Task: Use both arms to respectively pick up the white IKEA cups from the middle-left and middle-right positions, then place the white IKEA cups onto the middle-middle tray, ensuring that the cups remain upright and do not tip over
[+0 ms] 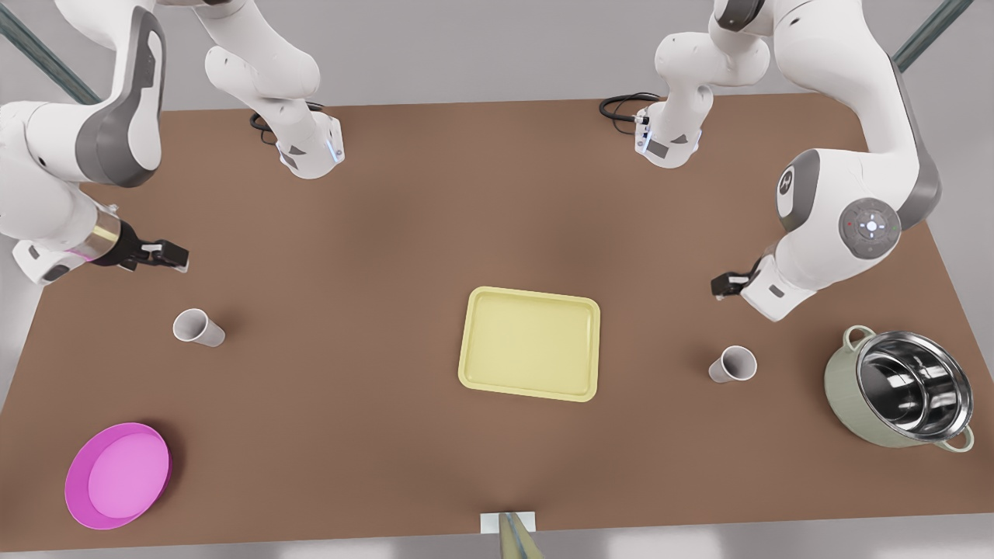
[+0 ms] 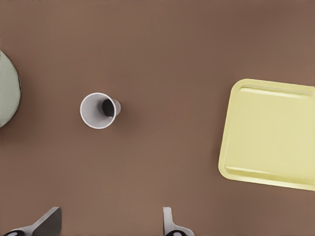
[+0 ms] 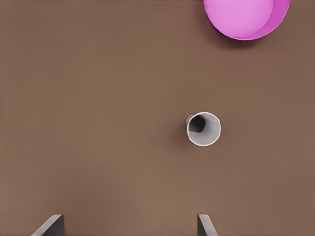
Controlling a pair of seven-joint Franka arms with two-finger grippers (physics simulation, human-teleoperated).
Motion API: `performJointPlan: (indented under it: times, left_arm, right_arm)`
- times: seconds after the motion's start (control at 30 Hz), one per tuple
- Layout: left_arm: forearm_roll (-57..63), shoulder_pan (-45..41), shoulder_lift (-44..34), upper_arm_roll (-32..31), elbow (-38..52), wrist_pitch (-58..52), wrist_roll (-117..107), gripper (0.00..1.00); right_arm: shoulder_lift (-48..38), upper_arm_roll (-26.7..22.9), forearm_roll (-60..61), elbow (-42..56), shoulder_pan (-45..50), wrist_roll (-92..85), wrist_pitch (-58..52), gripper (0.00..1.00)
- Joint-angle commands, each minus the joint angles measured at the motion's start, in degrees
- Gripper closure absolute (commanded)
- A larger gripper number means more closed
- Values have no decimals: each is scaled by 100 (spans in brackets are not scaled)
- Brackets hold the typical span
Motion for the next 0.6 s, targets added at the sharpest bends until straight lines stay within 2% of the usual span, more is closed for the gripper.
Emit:
performJointPlan:
  times: [0.0, 0.07, 0.1, 0.13, 0.17, 0.2, 0.27, 0.33, 0.4, 0.5, 0.57]
  left_arm:
    - [26, 0, -5, 0, 2, 398, -199, 0]
    - [-132, 324, 293, 18, 81, 486, -155, 0]
    - [-176, 650, 970, 18, 388, 1215, -50, 0]
    - [-176, 905, 1813, 18, 1109, 1321, 29, 0]
    - [-168, 1046, 2385, 18, 1619, 1339, 126, 0]
    - [-150, 1177, 2676, 26, 1655, 1681, 539, 0]
    - [-141, 1169, 2861, 62, 1436, 1901, 583, 0]
    - [-159, 1107, 2553, 150, 442, 2762, 627, 0]
    - [-176, 1107, 2553, 150, 302, 2754, 627, 0]
    - [-176, 1107, 2254, 193, -103, 2806, 618, 0]
    - [-185, 1107, 2166, 193, -393, 2956, 618, 0]
  right_arm:
    - [33, 0, 15, -20, -88, -77, 180, 0]
    - [252, -9, -46, -29, -106, -60, 215, 0]
    - [674, -18, -178, 76, -132, -103, 409, 0]
    - [1140, -62, -187, 436, -150, -165, 427, 0]
    - [1473, -62, -196, 577, -343, -376, 453, 0]
    - [1869, -62, -135, 744, -685, -762, 497, 0]
    - [2230, -53, 33, 762, -1196, -1457, 927, 0]
    - [2476, -53, 50, 762, -1468, -1808, 1209, 0]
    - [2670, -62, 33, 683, -1495, -1896, 1516, 0]
    - [2389, -44, -126, -362, -1495, -1896, 2825, 0]
    - [1975, -36, -117, -1567, -1512, -1896, 4144, 0]
